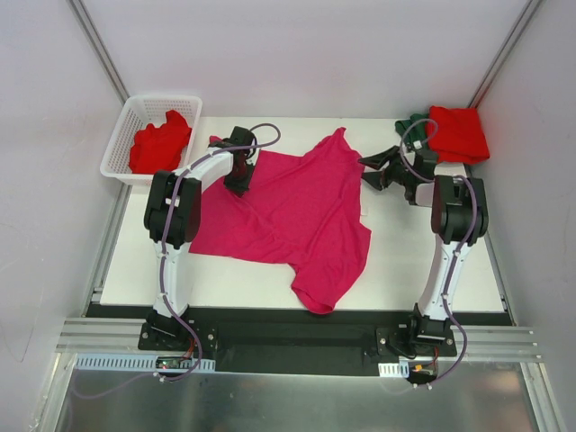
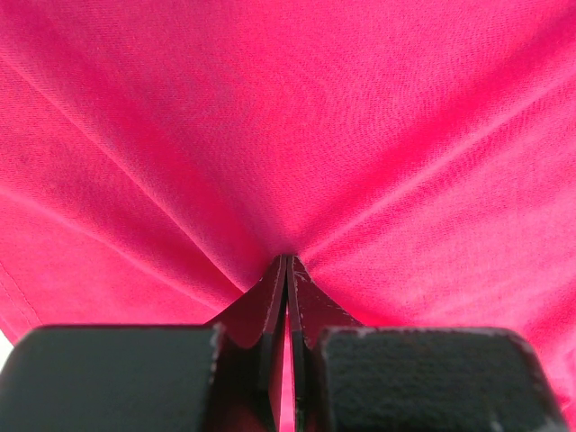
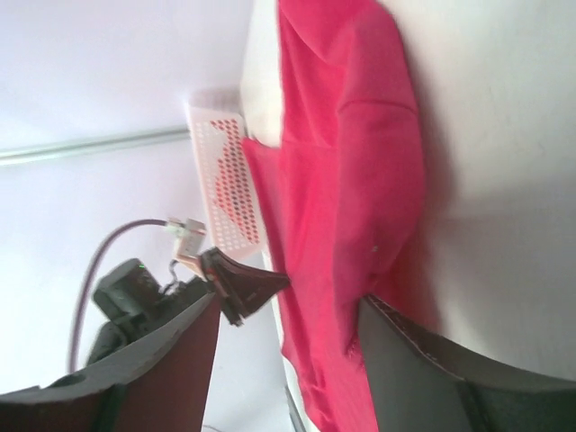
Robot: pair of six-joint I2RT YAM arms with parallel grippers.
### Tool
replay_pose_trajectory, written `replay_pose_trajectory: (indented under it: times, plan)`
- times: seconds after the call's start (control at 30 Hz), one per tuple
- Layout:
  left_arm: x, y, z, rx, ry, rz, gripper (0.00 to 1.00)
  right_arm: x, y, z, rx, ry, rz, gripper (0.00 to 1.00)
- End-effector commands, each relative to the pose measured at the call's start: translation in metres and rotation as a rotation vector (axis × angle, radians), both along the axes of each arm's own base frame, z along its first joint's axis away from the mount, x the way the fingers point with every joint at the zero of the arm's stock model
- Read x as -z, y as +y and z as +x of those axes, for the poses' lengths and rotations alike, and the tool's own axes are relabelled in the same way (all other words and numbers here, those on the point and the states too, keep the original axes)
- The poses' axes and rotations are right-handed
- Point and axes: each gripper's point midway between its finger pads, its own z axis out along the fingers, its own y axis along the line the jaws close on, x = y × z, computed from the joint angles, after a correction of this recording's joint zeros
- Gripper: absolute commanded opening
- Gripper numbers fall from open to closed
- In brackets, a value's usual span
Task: Fold and stack the t-shirts
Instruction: Flatten out the tshirt
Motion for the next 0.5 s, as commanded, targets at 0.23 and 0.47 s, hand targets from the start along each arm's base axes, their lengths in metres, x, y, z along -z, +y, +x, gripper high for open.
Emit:
replay_pose_trajectory:
  times: [0.23,0.47]
  plan:
    - [-0.010,0.007,-0.012,-0.024,0.027,-0.006,0.00,-0.105,-0.053,0.004,0.104,-0.275,0.045,0.64]
    - [-0.011,0.009,-0.014,-0.027,0.027,-0.001,0.00,-0.095,-0.059,0.003,0.118,-0.242,-0.019,0.65]
